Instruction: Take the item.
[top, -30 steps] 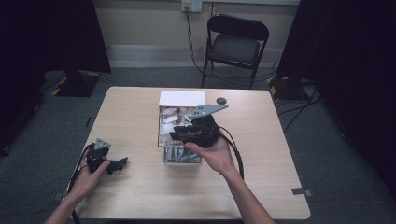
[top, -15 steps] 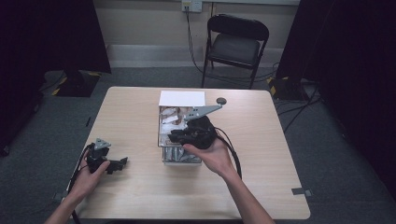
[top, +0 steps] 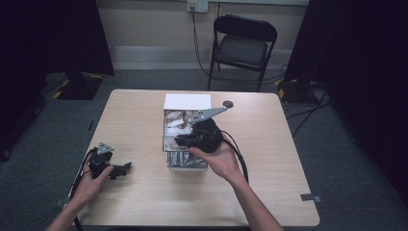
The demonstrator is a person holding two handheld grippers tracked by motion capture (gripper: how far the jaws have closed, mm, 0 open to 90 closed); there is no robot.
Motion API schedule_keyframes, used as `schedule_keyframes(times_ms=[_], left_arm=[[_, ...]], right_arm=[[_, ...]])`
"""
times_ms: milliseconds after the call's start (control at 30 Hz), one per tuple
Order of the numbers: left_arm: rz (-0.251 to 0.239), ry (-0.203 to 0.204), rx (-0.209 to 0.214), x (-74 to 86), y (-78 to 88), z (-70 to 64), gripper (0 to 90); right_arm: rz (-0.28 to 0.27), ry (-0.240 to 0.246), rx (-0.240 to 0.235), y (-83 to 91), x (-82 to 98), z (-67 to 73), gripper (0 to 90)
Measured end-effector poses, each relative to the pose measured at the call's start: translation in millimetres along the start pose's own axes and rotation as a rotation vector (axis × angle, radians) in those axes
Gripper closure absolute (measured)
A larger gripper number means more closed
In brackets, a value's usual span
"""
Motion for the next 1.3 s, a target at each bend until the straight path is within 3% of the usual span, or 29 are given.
schedule_keyframes(times_ms=[400, 1000, 1300], left_arm=[[0.002, -0.001, 0.0, 0.0, 0.2, 0.0, 0.0], [0.003, -0.004, 0.002, 0.1, 0.3, 0.2, 0.0], [0.002, 0.0, 0.0, 0.0, 0.2, 0.0, 0.0]], right_arm=[[0.01, 0.017, -0.02, -0.2, 2.7, -1.0, 89.6], [-0.049, -0.006, -0.017, 12.4, 0.0, -5.3, 90.0], [-0.103, -0.028, -0.017, 22.7, -2.0, -7.7, 90.0]])
Point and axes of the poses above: each handheld gripper's, and its own axes: y roughly backward along the jaws, x roughly out of its underside, z roughly to its left, the point moved 2 cm from there along -y, roughly forward along the jaws, and after that the axes turned 8 degrees about -y, right-handed, at the moved point
